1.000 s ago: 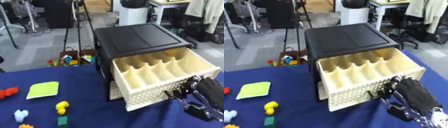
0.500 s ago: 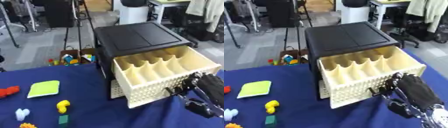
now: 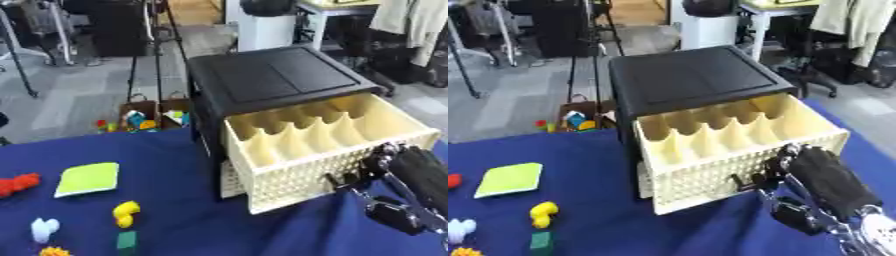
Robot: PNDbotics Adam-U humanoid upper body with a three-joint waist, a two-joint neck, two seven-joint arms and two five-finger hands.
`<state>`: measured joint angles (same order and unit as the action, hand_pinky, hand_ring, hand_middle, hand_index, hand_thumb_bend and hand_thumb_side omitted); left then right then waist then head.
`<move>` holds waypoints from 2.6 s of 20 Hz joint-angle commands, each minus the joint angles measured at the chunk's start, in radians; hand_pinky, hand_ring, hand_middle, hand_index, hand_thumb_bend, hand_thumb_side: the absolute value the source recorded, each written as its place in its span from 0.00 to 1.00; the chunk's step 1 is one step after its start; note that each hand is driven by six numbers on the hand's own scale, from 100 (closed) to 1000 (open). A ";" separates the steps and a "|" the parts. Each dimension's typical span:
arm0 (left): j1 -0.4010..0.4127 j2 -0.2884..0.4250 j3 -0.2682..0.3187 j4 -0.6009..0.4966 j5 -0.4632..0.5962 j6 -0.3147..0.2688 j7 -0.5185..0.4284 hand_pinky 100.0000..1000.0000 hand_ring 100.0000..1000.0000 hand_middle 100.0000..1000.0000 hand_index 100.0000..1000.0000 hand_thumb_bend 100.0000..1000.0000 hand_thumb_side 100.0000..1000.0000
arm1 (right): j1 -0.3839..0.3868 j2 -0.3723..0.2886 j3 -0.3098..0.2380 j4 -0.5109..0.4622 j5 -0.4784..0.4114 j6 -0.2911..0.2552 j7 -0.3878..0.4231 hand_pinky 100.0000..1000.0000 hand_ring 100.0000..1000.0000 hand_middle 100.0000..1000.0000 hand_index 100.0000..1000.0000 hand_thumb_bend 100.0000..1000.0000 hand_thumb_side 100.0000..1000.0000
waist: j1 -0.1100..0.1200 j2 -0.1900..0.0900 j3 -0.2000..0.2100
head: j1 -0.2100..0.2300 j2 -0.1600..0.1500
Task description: Pick up objects from table and place into drawer.
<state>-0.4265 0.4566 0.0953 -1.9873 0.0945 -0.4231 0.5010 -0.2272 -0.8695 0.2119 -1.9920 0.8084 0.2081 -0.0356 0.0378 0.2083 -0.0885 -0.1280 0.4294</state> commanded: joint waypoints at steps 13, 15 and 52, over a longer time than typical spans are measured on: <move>-0.002 0.021 0.005 -0.013 -0.002 0.000 -0.002 0.65 0.76 0.80 0.84 0.26 1.00 | 0.037 -0.025 -0.034 -0.008 0.002 0.028 -0.002 0.22 0.21 0.11 0.16 0.20 0.08 | -0.007 -0.019 -0.013 | -0.001 0.004; -0.002 0.021 0.006 -0.013 -0.003 0.000 -0.001 0.65 0.76 0.80 0.84 0.26 1.00 | 0.045 -0.025 -0.036 -0.008 0.005 0.033 0.000 0.22 0.21 0.11 0.16 0.21 0.08 | -0.006 -0.019 -0.014 | -0.001 0.004; 0.006 0.023 0.003 -0.013 0.000 0.004 -0.009 0.65 0.76 0.80 0.84 0.26 1.00 | 0.048 -0.007 -0.019 -0.008 -0.075 -0.090 0.020 0.23 0.20 0.09 0.15 0.25 0.06 | -0.016 -0.047 -0.020 | -0.009 0.018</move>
<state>-0.4134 0.4566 0.0951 -1.9873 0.0946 -0.4195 0.4954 -0.1744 -0.8583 0.2028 -1.9906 0.7465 0.1242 -0.0159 0.0248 0.1775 -0.1089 -0.1356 0.4395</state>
